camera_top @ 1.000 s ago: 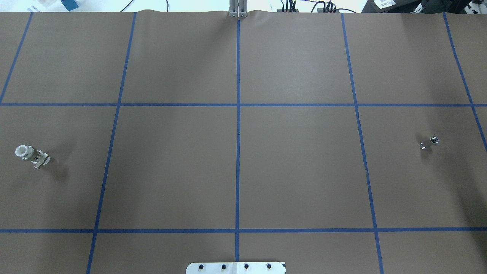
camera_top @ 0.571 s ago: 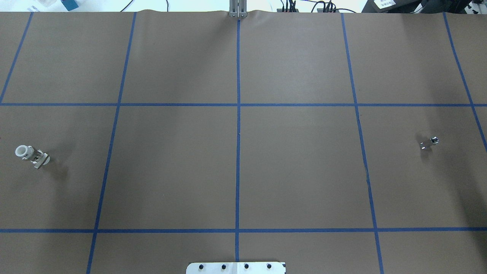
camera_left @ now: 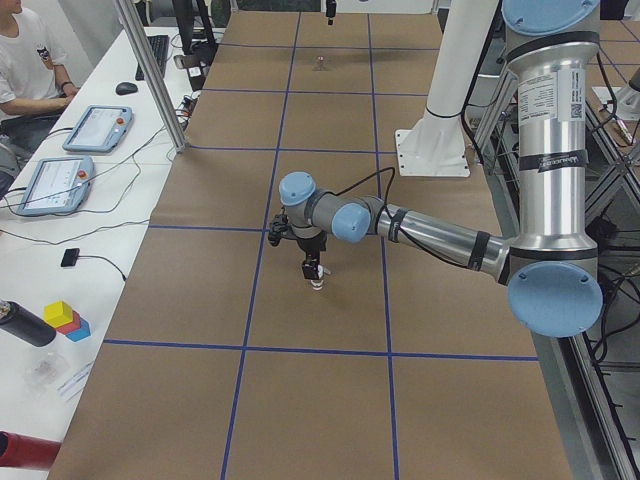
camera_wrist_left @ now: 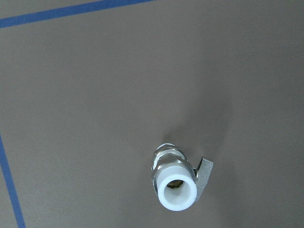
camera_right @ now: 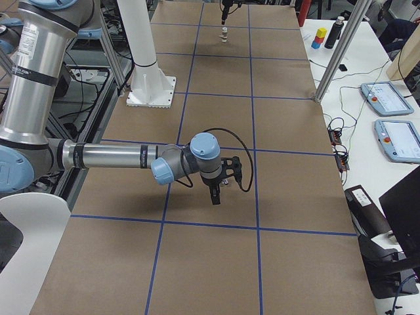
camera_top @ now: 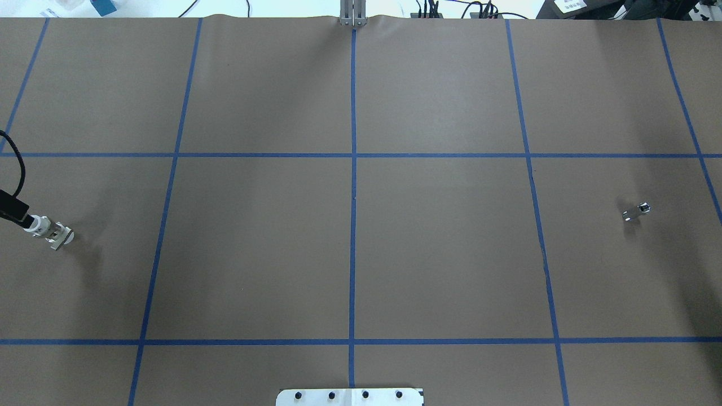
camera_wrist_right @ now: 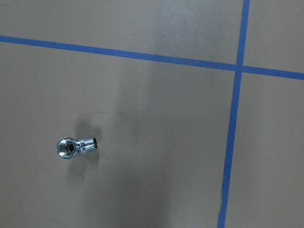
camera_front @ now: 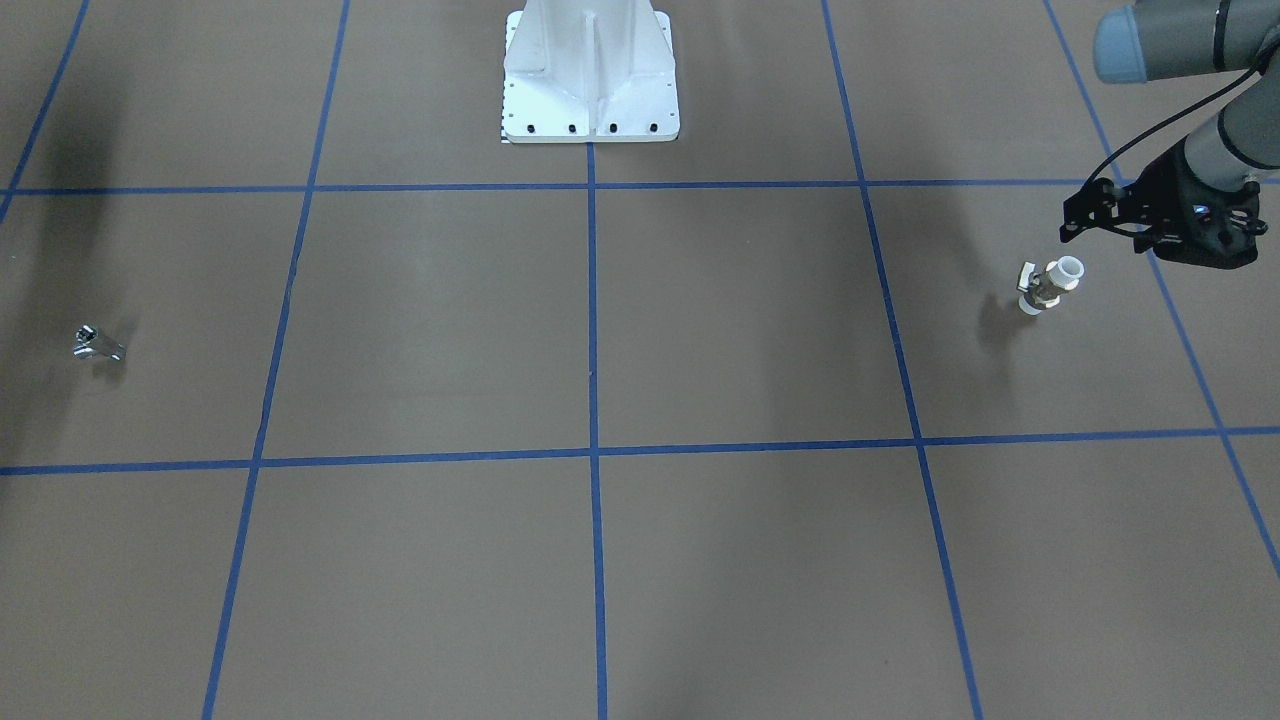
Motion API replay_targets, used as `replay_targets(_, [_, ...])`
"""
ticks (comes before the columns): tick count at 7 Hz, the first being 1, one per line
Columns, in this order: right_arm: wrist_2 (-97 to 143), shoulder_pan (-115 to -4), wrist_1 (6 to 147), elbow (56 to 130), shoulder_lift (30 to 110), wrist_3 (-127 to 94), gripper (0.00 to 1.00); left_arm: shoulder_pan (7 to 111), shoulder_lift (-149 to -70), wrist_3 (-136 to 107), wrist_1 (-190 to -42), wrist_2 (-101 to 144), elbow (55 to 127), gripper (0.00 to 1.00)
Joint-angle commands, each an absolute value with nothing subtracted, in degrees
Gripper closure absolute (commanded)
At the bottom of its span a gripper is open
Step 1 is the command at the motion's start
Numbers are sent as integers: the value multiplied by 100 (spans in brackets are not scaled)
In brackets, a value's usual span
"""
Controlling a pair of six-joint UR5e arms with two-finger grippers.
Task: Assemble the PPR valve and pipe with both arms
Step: 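Lower the left gripper onto the white PPR valve and grasp it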
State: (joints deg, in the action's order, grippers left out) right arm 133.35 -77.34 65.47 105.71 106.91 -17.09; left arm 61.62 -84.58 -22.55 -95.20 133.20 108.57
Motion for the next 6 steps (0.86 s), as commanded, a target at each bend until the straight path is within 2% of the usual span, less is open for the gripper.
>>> replay_targets(1, [13342,-7726,6548,10573,10688,-1705,0,5933,-8490,-2461,-9895,13132,10593,1])
replay_targets(6, [13342,-7699,6548,10573,10688,-1705,0,5862,-8551,-2461,-10230,13131,10275,3])
